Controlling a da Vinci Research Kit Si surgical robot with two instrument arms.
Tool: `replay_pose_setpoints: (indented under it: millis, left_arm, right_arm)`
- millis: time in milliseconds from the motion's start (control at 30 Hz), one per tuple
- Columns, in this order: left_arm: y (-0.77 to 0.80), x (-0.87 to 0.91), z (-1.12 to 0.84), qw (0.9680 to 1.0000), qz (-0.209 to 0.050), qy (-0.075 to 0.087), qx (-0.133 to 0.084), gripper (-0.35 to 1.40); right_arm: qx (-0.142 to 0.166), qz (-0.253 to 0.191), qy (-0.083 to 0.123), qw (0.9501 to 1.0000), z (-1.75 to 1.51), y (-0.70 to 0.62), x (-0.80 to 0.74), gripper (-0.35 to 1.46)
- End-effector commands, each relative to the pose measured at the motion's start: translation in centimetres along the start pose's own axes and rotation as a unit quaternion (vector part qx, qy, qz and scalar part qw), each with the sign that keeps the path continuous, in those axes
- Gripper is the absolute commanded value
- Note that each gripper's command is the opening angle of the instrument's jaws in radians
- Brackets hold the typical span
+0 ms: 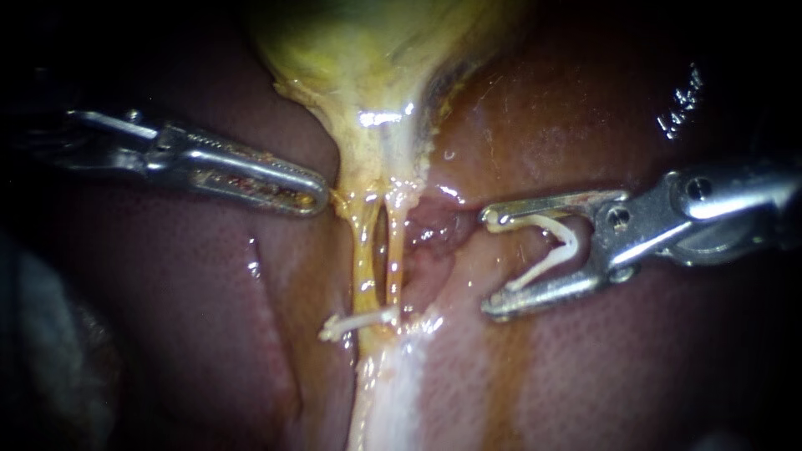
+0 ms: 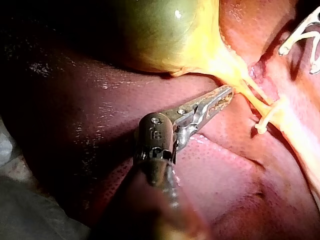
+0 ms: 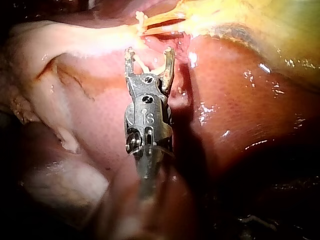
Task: Clipping second clip left tube
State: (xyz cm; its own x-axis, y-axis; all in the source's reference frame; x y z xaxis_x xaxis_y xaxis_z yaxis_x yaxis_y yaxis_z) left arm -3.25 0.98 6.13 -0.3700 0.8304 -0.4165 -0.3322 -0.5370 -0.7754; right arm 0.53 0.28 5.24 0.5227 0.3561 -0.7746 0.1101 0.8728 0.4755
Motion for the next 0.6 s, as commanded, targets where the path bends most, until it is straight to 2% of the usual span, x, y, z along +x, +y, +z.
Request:
replay_pose_setpoints:
  millis: [33,133,367,500,600]
  left_arm:
    - [0.0,0.01,-0.03,1.0,0.0,0.0,-0.001,-0.35]
    - [0.01,0.07,-0.15,1.0,-0.004,-0.002,-0.005,-0.35]
    - [0.08,0.35,-0.67,0.9999,-0.014,0.007,0.004,-0.35]
    - [0.11,0.37,-0.74,0.9998,-0.015,0.01,0.004,-0.35]
    - [0.12,0.35,-0.72,0.9998,-0.015,0.011,0.005,-0.35]
  right_arm:
    - [0.0,0.0,0.0,1.0,0.0,0.0,0.0,0.5]
    - [0.0,0.0,0.0,1.0,-0.01,0.0,0.0,0.5]
    - [0.0,0.0,0.0,1.0,0.0,-0.01,0.0,0.5]
    - [0.002,0.0,-0.002,1.0,0.02,0.0,0.02,0.5]
    - [0.024,0.02,-0.002,0.9995,0.11,0.02,0.07,0.49]
